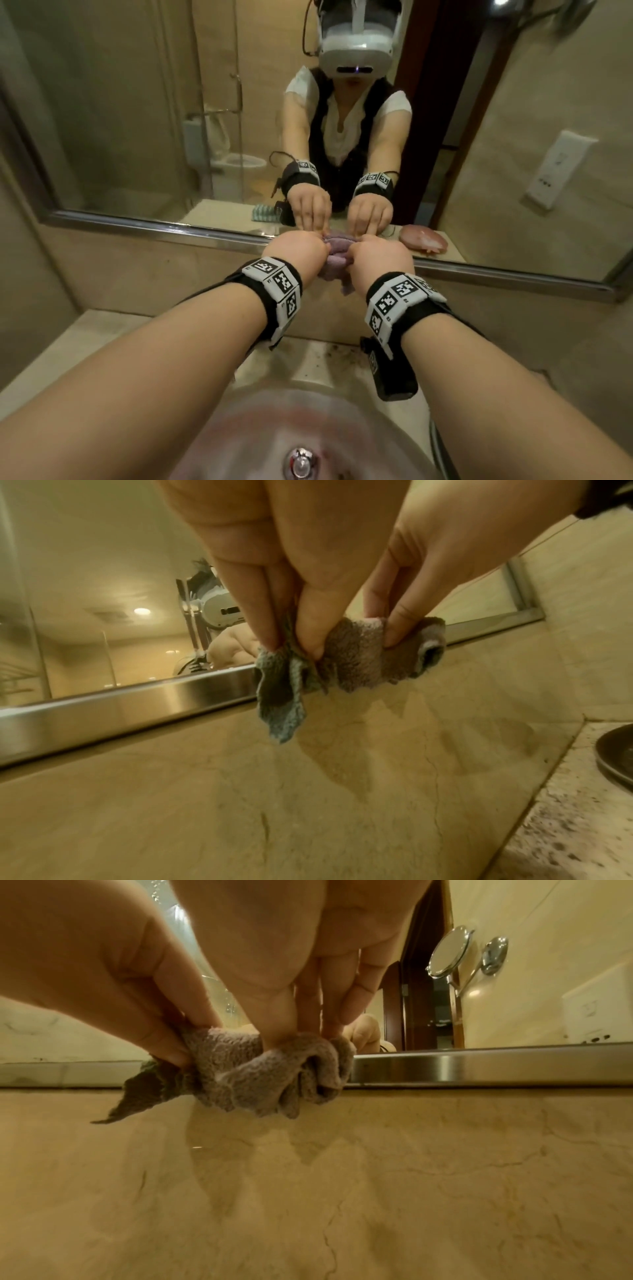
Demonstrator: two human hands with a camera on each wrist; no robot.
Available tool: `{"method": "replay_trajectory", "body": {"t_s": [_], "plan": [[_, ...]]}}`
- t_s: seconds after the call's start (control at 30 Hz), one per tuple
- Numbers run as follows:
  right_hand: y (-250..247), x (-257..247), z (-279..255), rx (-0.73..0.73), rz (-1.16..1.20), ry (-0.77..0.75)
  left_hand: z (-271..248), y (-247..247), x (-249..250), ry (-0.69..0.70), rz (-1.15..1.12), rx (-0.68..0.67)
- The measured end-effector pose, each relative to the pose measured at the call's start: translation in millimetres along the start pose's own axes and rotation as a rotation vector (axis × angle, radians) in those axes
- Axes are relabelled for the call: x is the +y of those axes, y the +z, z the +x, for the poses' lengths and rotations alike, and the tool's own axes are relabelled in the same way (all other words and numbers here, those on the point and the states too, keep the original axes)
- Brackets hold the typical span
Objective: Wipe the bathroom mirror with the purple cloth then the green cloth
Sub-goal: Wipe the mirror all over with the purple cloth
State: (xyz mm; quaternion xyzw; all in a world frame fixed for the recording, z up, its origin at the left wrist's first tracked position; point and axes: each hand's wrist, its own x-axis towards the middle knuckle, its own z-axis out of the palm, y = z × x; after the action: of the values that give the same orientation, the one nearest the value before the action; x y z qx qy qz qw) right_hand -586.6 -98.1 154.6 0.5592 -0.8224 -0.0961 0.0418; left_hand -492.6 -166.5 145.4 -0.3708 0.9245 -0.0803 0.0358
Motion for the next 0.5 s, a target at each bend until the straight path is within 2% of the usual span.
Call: {"method": "replay_trajectory", "body": {"t_s": [0.2,0.5], "plan": [[2,-6,2,0.019,-0.005,0.003,11,7,-7,-0.046,-0.160,-0.036],[2,-4,4,0.046,0.016,-0.018,7,-5,-8,-0.128,-0.259,-0.055]]}}
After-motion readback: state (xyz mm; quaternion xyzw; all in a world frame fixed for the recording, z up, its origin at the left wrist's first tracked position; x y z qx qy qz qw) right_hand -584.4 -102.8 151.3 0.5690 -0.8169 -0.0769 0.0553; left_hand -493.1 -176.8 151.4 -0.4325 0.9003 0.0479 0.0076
